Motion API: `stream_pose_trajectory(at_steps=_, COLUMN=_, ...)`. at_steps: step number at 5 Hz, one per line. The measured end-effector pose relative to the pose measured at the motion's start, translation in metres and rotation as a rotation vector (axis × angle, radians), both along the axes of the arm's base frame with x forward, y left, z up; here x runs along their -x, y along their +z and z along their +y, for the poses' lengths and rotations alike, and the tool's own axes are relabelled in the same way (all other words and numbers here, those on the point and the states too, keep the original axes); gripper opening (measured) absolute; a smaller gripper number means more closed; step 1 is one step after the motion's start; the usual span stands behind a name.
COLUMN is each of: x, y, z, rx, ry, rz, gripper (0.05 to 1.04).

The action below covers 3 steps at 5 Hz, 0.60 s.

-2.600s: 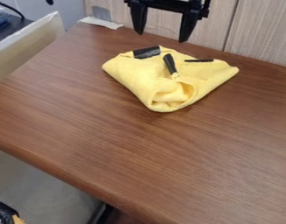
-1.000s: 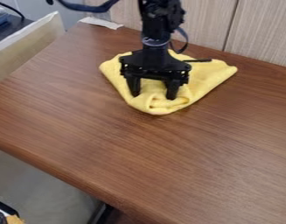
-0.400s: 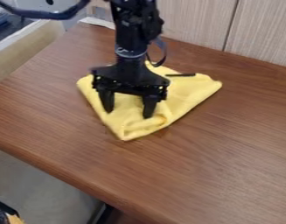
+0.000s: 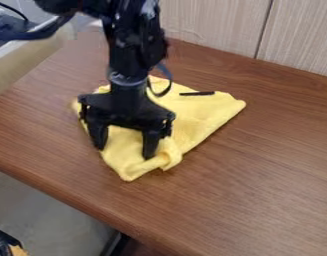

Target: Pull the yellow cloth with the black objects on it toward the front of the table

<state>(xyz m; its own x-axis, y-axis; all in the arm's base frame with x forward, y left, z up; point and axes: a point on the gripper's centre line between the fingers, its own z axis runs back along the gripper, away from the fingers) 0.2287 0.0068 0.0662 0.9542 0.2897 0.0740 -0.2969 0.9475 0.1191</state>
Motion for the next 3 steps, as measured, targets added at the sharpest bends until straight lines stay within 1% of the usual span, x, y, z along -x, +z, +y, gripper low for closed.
stream_pose_trajectory(at_steps=1, x=0.000, y=0.000, z=0.000, rx=0.001, ry=0.002, rz=0.000, gripper=0.999)
stream_pose_trajectory(at_steps=2, x=-0.004, y=0.003, z=-0.001, rx=-0.005, ry=-0.009, rz=-0.011, gripper=0.998)
stream_pose_trajectory(at_steps=3, x=-0.011, y=0.011, z=-0.003, rx=-0.006, ry=-0.013, rz=-0.031, gripper=0.999)
